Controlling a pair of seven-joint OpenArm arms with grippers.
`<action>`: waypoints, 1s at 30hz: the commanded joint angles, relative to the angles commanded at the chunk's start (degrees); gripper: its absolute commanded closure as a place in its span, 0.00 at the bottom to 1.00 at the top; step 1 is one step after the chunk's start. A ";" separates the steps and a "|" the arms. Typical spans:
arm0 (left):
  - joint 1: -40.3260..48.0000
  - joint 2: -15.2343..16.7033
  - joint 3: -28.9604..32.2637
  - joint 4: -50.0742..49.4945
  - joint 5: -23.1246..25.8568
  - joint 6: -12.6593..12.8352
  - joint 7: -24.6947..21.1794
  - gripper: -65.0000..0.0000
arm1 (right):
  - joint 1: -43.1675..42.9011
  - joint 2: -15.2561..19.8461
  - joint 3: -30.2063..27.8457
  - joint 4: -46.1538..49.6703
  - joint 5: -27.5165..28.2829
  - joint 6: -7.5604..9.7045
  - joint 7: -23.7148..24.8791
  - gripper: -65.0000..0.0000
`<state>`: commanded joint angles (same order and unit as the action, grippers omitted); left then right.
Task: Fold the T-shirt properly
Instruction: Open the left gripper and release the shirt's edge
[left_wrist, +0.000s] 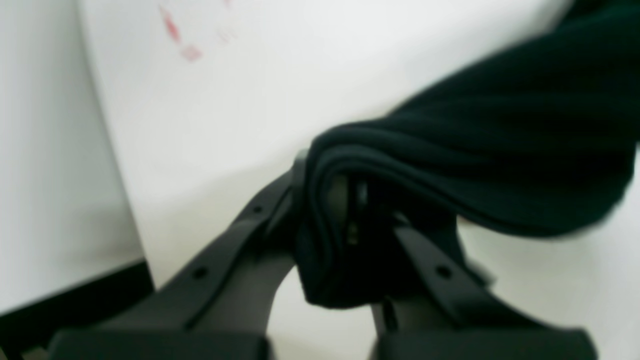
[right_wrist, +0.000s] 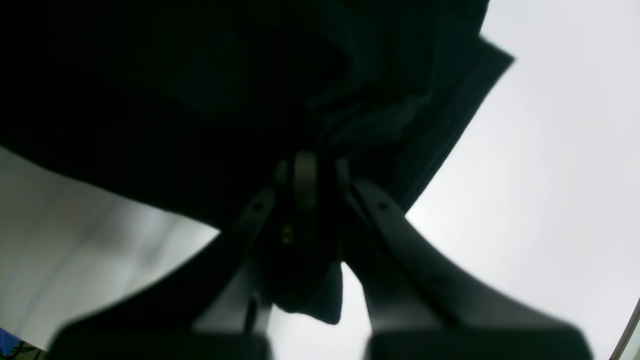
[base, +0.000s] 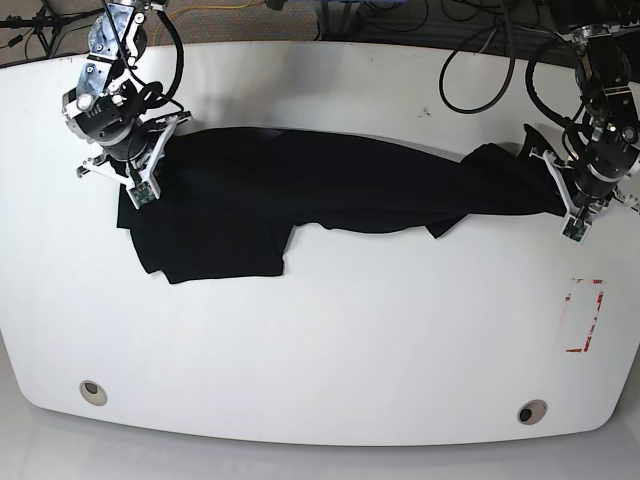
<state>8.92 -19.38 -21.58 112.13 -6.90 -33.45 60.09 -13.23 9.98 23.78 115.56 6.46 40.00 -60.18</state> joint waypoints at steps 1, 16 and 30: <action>0.35 0.09 0.00 0.09 0.00 0.00 0.00 0.97 | 0.00 -0.35 0.00 0.00 0.00 0.00 0.00 1.00; -6.51 -0.70 0.44 -0.09 0.35 0.00 0.00 0.97 | 0.18 -1.23 0.00 0.00 -0.44 0.00 0.00 1.00; -17.58 -3.87 7.30 -0.09 0.35 0.00 0.18 0.66 | 0.44 -1.41 -0.09 0.00 -0.44 0.00 0.00 1.00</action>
<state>-8.66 -23.25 -14.29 112.04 -6.55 -33.45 60.26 -12.79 8.57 23.69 115.56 6.02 40.00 -60.18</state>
